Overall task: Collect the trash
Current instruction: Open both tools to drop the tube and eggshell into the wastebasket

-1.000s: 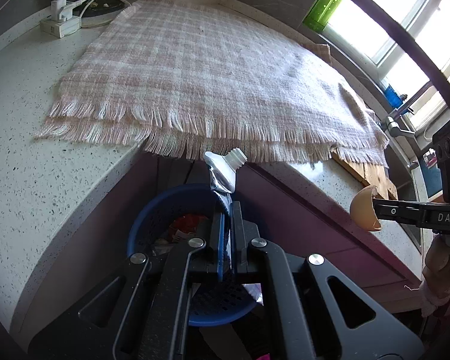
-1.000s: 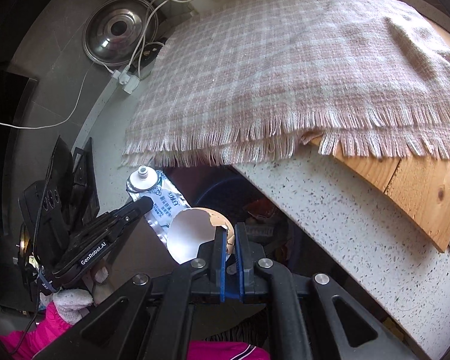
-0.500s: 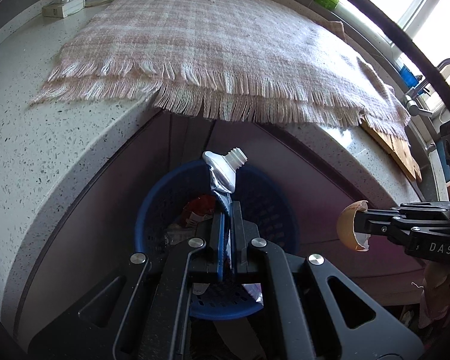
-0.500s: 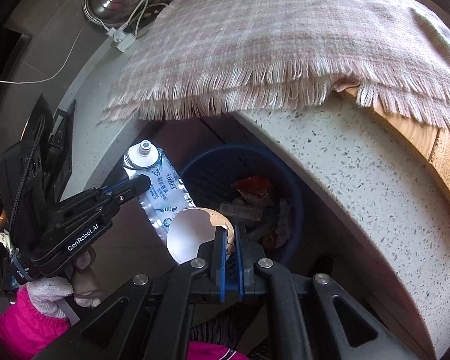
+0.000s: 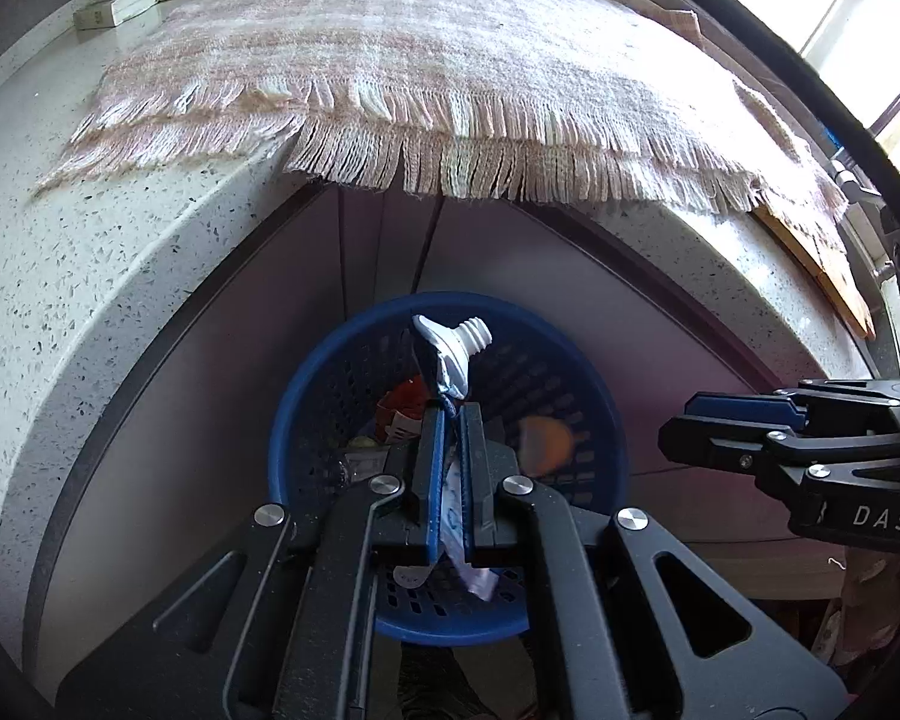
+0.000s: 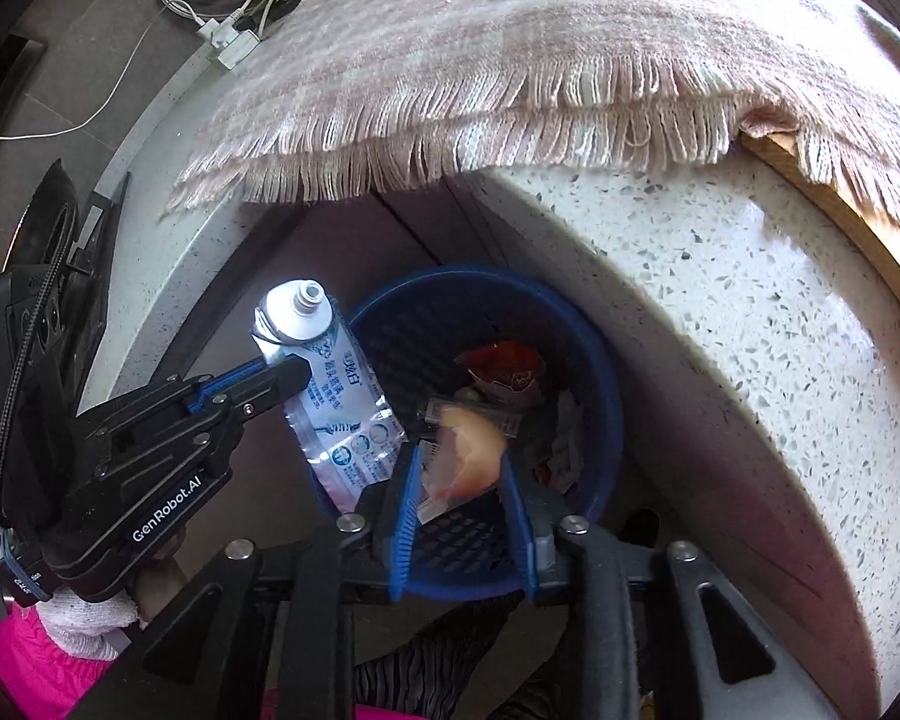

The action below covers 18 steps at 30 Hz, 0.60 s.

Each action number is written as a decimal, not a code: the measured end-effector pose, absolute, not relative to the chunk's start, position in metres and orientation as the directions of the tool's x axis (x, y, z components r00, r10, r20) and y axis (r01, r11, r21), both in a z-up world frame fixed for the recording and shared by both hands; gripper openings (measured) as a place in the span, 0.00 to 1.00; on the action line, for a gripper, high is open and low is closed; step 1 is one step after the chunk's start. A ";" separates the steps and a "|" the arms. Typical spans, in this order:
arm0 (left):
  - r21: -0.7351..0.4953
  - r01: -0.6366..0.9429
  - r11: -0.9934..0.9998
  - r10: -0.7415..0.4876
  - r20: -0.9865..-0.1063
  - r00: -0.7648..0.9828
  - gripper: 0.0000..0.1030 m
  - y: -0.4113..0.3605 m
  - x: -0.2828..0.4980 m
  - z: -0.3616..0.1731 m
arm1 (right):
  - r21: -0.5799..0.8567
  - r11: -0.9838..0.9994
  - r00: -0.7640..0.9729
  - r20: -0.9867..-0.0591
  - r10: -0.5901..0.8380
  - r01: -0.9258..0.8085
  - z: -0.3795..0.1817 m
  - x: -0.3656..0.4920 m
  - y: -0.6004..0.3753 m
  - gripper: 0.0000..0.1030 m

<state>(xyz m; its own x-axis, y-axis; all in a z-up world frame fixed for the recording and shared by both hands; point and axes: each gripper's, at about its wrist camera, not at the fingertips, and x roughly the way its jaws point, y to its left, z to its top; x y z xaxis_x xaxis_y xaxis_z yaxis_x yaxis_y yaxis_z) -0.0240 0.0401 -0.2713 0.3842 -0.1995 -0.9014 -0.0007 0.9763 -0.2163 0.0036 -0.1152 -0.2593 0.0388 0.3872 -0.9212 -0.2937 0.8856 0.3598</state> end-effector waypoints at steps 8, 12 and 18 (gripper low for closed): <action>-0.215 -0.010 0.977 -0.193 -0.895 0.402 0.10 0.041 -0.023 -0.262 | 0.353 0.885 0.070 -0.918 0.390 -0.304 -0.242 0.005 -0.121 0.30; -0.214 -0.010 0.977 -0.191 -0.889 0.415 0.09 0.042 -0.023 -0.254 | 0.347 0.883 0.090 -0.916 0.392 -0.315 -0.230 0.001 -0.129 0.32; -0.218 -0.010 0.976 -0.193 -0.881 0.433 0.10 0.041 -0.021 -0.239 | 0.361 0.879 0.110 -0.905 0.411 -0.312 -0.214 0.003 -0.138 0.33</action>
<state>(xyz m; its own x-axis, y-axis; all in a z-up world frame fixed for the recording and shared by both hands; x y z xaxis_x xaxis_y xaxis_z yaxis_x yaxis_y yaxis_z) -0.0213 0.0411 -0.2387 0.4326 -0.1926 -0.8808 -0.0096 0.9759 -0.2182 0.0033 -0.1375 -0.2144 0.1102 0.4106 -0.9051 -0.3124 0.8788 0.3607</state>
